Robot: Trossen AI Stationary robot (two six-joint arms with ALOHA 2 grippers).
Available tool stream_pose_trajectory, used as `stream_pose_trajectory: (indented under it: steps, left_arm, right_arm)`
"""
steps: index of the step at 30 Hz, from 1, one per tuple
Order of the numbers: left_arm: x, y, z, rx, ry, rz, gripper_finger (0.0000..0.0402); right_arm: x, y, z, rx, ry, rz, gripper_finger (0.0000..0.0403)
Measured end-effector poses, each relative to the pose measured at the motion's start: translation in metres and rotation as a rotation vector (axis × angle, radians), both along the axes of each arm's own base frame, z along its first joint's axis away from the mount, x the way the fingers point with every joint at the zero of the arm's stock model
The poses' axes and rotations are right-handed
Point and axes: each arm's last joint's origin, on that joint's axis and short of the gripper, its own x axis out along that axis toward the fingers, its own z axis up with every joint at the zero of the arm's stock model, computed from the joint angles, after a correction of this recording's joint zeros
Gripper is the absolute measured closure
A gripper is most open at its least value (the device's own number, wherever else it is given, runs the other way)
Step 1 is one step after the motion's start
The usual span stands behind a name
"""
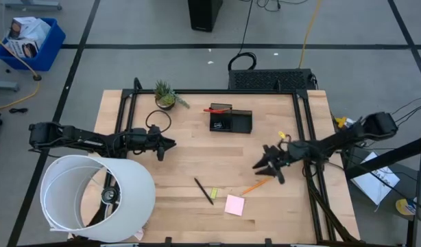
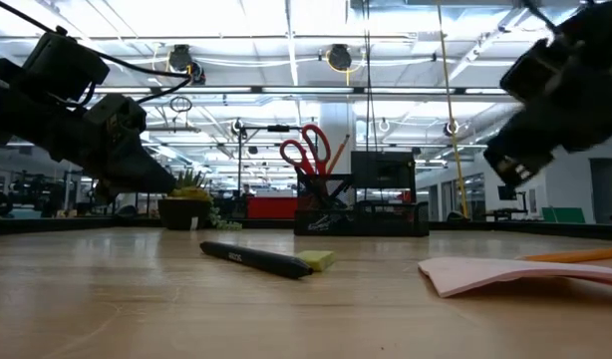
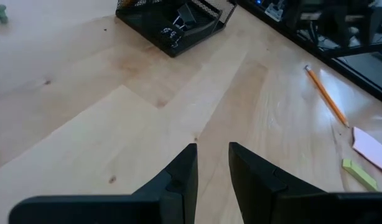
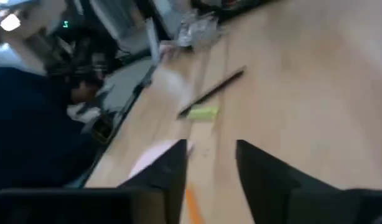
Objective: Pick and place office supplies into organizer
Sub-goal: Put the orange pencil into the desk organizer
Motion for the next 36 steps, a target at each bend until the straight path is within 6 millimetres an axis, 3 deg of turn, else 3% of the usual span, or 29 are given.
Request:
stream_pose_trajectory:
  steps: [1,4,9,22,26,33,36]
  left_arm:
    - [0.000,0.000,0.000,0.001,-0.002,0.002,0.0309]
    - [0.000,0.000,0.000,0.002,-0.003,0.005,0.0309]
    - [0.000,0.001,0.001,0.009,-0.005,0.019,0.0309]
    - [0.000,0.001,0.000,0.034,0.002,0.021,0.0309]
    - [0.000,0.001,0.000,0.031,0.007,0.018,0.0309]
    - [0.000,0.001,0.000,0.028,0.010,0.015,0.0309]
    - [0.000,0.001,0.000,0.031,0.001,0.014,0.0309]
  right_arm:
    - [0.000,0.003,0.003,-0.001,-0.047,-0.018,0.0250]
    - [-0.004,0.013,-0.005,-0.030,0.033,0.005,0.0223]
    - [-0.005,0.021,-0.010,-0.092,0.054,-0.064,0.0212]
    - [-0.008,0.032,-0.003,-0.154,-0.052,-0.019,0.0260]
    - [-0.007,0.030,-0.005,-0.115,-0.017,-0.086,0.0271]
    - [-0.011,0.035,-0.010,-0.305,-0.006,-0.109,0.0288]
    - [-0.001,0.045,0.002,-0.371,0.005,-0.079,0.0294]
